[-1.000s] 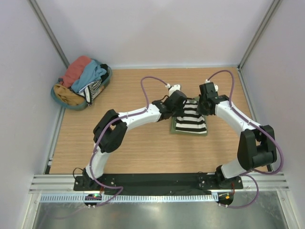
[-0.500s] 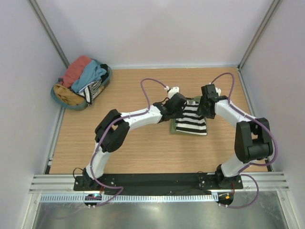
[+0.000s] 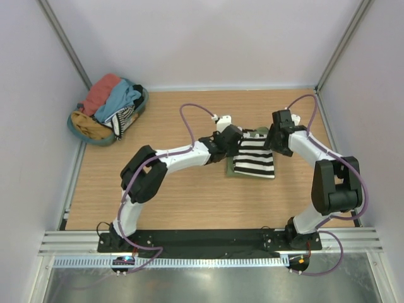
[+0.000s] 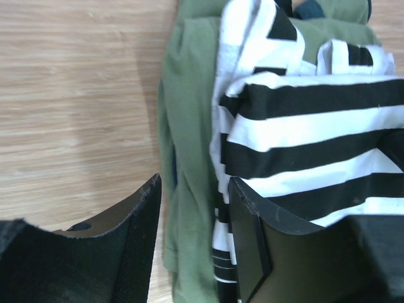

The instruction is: Fold and stack the tank tops

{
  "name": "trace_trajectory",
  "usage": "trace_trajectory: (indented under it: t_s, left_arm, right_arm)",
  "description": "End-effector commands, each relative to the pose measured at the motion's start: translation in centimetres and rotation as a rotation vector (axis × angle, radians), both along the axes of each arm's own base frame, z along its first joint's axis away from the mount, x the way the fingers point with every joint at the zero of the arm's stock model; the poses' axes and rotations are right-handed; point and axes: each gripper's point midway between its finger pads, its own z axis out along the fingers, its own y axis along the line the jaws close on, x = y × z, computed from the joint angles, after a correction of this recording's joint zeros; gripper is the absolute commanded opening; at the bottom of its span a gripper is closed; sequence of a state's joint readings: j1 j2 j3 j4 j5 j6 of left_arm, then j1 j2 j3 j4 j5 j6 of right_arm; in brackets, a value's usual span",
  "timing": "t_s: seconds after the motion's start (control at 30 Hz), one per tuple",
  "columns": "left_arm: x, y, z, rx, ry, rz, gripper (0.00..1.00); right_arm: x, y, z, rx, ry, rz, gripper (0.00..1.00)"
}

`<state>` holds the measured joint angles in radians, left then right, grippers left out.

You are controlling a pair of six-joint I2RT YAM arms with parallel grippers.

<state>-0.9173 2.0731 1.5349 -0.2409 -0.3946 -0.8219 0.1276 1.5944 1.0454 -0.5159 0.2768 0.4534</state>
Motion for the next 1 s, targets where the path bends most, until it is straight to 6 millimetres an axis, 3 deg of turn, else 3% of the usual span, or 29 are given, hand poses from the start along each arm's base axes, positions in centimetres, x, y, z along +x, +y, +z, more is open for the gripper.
trace_trajectory:
  t_s: [0.0, 0.13, 0.23, 0.3, 0.33, 0.4, 0.47, 0.5, 0.53, 0.6, 0.63, 0.73, 0.8, 0.87, 0.9, 0.97]
  left_arm:
    - [2.0, 2.1, 4.2, -0.005, -0.084, 0.062, 0.48]
    - [2.2, 3.9, 5.3, 0.014, -0.101, 0.085, 0.50]
    - [2.1, 5.4, 7.0, 0.008, -0.129, 0.108, 0.60]
    - [1.8, 6.4, 7.9, -0.001, -0.135, 0.110, 0.60]
    - [1.9, 7.2, 8.1, 0.000, -0.135, 0.118, 0.60]
    - [1.5, 8.7, 8.0, 0.014, -0.130, 0.133, 0.61]
    - [1.3, 10.2, 9.4, -0.013, -0.141, 0.148, 0.61]
    - [0.9, 11.2, 8.7, -0.002, -0.128, 0.153, 0.62]
    - [0.8, 12.2, 10.0, -0.023, -0.142, 0.164, 0.62]
    - [0.1, 13.8, 9.1, -0.019, -0.115, 0.165, 0.62]
    - [0.3, 15.1, 10.2, -0.044, -0.128, 0.187, 0.62]
    - [-0.3, 17.9, 9.3, -0.061, -0.091, 0.207, 0.62]
    - [-0.9, 19.8, 9.3, -0.073, -0.090, 0.228, 0.61]
    - [-1.7, 21.2, 9.4, -0.068, -0.098, 0.240, 0.62]
    - [-1.8, 22.2, 9.2, -0.061, -0.095, 0.259, 0.62]
    - [-2.6, 23.4, 8.6, -0.046, -0.086, 0.271, 0.62]
  right_arm:
    - [1.3, -2.3, 3.0, -0.069, -0.107, -0.103, 0.71]
    - [1.0, -3.1, 4.4, -0.094, -0.151, -0.133, 0.71]
    - [0.8, -3.5, 5.9, -0.100, -0.202, -0.156, 0.71]
    - [0.3, -3.1, 6.3, -0.073, -0.235, -0.143, 0.71]
    - [0.7, -2.4, 7.7, -0.036, -0.300, -0.111, 0.71]
    - [0.7, 0.0, 8.2, 0.053, -0.330, -0.019, 0.73]
    - [0.6, 3.0, 8.7, 0.086, -0.328, 0.098, 0.73]
    - [0.5, 3.9, 8.9, 0.088, -0.320, 0.128, 0.73]
    - [0.4, 6.4, 9.3, 0.097, -0.316, 0.205, 0.71]
    - [0.1, 8.8, 8.6, 0.097, -0.267, 0.281, 0.62]
    - [-0.2, 11.5, 9.1, 0.107, -0.267, 0.353, 0.57]
    - [-0.3, 15.6, 8.7, 0.161, -0.240, 0.432, 0.49]
    - [-1.1, 19.3, 7.8, 0.234, -0.221, 0.495, 0.46]
    - [-1.0, 21.8, 7.2, 0.274, -0.223, 0.526, 0.44]
    - [-1.4, 23.0, 5.4, 0.278, -0.180, 0.538, 0.44]
    - [-1.1, 24.6, 4.5, 0.283, -0.166, 0.552, 0.42]
